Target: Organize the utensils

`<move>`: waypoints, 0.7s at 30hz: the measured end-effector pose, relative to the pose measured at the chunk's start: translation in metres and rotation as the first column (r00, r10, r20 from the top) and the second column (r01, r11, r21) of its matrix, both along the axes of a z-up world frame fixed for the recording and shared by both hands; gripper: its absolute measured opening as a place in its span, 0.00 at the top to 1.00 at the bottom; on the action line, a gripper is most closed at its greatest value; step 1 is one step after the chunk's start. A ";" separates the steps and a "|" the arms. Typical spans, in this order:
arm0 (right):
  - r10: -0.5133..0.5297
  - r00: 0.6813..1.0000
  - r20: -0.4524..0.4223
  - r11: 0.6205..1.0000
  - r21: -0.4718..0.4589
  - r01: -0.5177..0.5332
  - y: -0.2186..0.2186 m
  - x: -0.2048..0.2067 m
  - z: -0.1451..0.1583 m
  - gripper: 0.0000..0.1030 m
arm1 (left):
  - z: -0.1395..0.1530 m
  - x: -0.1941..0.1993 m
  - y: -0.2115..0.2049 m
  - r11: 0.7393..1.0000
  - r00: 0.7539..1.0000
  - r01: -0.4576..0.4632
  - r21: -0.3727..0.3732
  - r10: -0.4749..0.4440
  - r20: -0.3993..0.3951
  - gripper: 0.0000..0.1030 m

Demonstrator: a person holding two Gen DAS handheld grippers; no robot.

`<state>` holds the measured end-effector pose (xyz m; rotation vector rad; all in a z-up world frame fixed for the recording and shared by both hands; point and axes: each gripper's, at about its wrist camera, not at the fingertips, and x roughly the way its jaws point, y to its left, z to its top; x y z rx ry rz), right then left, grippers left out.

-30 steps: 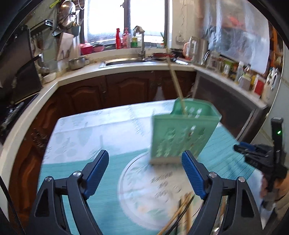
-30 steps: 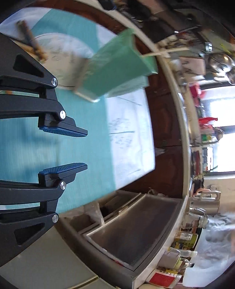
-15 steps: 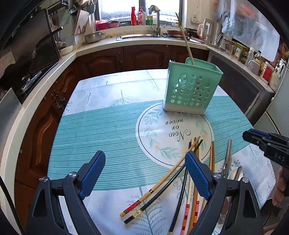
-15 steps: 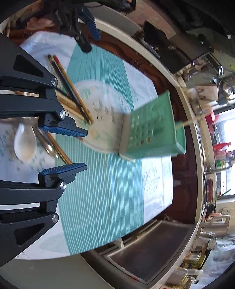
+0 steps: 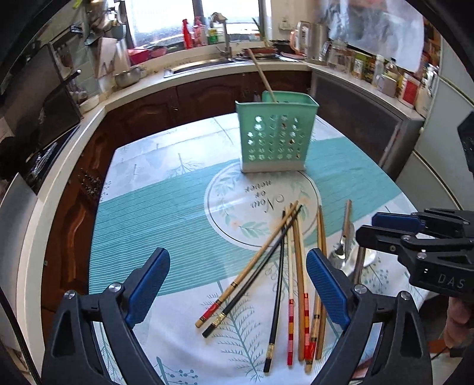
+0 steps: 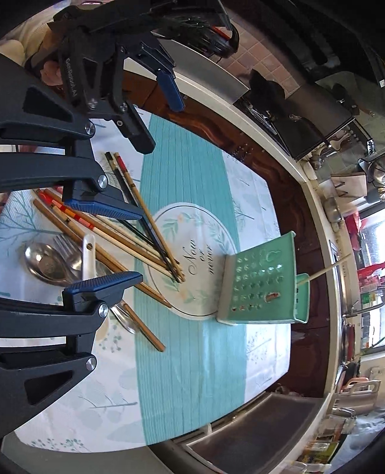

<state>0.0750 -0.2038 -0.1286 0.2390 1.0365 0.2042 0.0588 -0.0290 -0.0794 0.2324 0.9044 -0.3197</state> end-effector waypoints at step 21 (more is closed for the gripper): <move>0.008 0.986 -0.167 0.996 0.092 0.007 0.012 0.029 -0.057 0.64 | -0.097 0.073 -0.009 0.958 0.887 0.287 0.020 -0.258 -0.383 0.83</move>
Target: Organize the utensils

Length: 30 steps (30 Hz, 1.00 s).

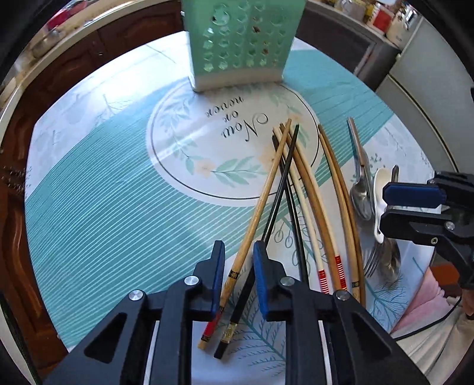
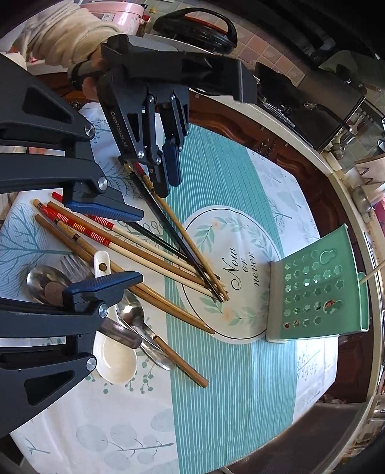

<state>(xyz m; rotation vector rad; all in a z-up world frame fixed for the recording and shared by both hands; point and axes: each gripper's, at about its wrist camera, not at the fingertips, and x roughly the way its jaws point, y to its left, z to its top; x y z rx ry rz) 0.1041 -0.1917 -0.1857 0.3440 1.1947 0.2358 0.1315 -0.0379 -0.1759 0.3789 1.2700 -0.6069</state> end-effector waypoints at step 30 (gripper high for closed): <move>-0.119 0.974 -0.193 0.965 0.210 0.160 -0.008 0.062 -0.054 0.69 | -0.025 0.023 -0.011 0.995 0.978 -0.103 0.016 0.104 -0.180 0.96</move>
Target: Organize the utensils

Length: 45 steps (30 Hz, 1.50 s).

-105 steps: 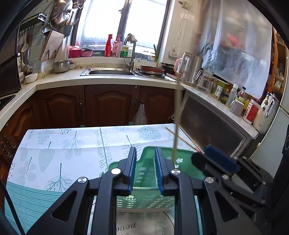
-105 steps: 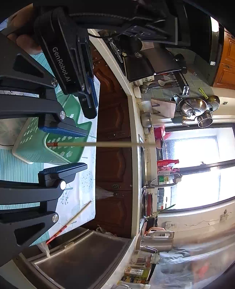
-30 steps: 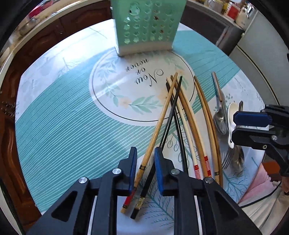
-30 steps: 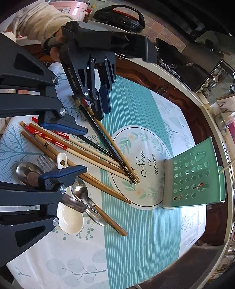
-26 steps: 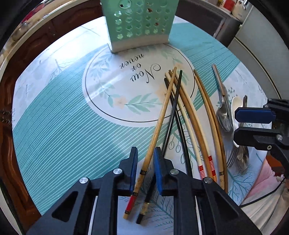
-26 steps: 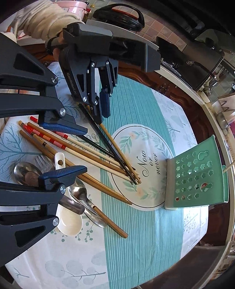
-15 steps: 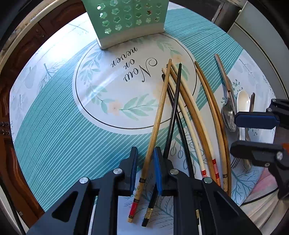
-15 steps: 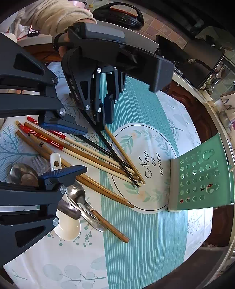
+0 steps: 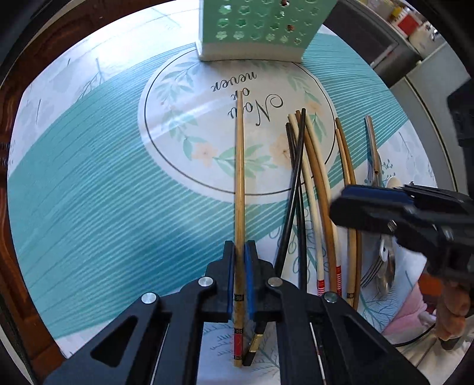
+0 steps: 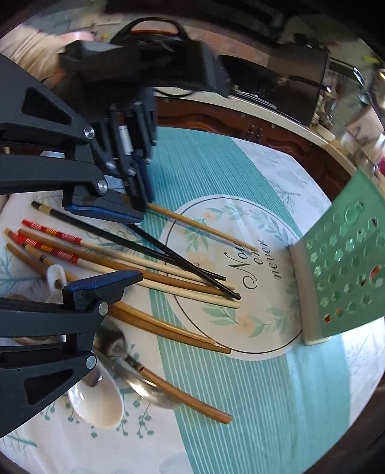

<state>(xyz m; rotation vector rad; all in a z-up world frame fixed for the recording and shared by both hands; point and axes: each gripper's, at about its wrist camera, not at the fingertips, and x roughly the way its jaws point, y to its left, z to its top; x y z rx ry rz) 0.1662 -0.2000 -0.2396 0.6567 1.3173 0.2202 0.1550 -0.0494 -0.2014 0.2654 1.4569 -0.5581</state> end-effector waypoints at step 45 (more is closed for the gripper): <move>0.088 0.974 0.209 0.963 -0.267 -0.030 0.053 -0.026 0.073 0.75 | 0.105 -0.077 0.039 0.954 0.798 -0.289 -0.083 0.288 0.530 0.02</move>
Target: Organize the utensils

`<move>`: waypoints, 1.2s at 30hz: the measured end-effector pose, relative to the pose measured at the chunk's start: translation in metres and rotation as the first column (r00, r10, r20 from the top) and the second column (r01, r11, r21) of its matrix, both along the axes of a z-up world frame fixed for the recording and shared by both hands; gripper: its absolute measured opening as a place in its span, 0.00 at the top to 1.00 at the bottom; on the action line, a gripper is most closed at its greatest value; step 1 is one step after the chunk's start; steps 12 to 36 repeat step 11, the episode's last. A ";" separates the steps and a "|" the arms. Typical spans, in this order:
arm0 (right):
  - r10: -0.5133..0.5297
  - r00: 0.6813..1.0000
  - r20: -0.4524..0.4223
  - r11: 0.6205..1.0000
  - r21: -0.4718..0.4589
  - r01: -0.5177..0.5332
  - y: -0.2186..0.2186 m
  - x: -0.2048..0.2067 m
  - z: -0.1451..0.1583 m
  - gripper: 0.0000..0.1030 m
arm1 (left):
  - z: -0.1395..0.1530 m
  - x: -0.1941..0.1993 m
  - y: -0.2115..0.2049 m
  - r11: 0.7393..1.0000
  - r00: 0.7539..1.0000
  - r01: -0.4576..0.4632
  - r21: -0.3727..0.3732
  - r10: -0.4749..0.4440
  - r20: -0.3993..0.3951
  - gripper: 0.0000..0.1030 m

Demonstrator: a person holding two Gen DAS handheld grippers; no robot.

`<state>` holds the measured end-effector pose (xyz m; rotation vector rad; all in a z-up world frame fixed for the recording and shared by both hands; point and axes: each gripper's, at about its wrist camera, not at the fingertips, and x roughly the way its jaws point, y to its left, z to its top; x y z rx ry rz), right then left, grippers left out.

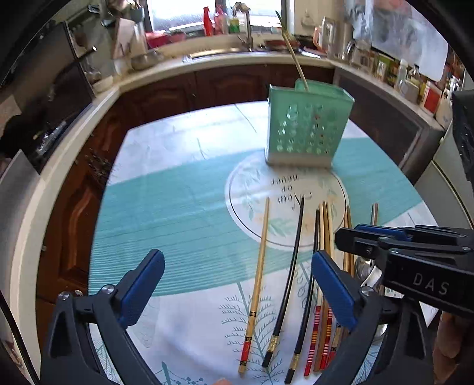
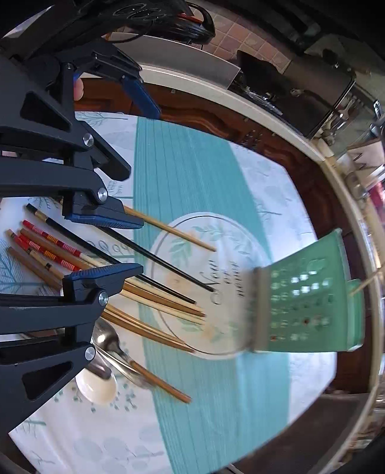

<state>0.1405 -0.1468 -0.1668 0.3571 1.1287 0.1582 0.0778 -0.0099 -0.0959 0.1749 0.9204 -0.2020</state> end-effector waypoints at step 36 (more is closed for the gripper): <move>-0.076 0.940 0.332 0.997 0.007 0.078 -0.029 -0.041 0.085 0.62 | 0.039 -0.018 0.028 0.988 0.976 -0.148 -0.033 0.151 0.154 0.01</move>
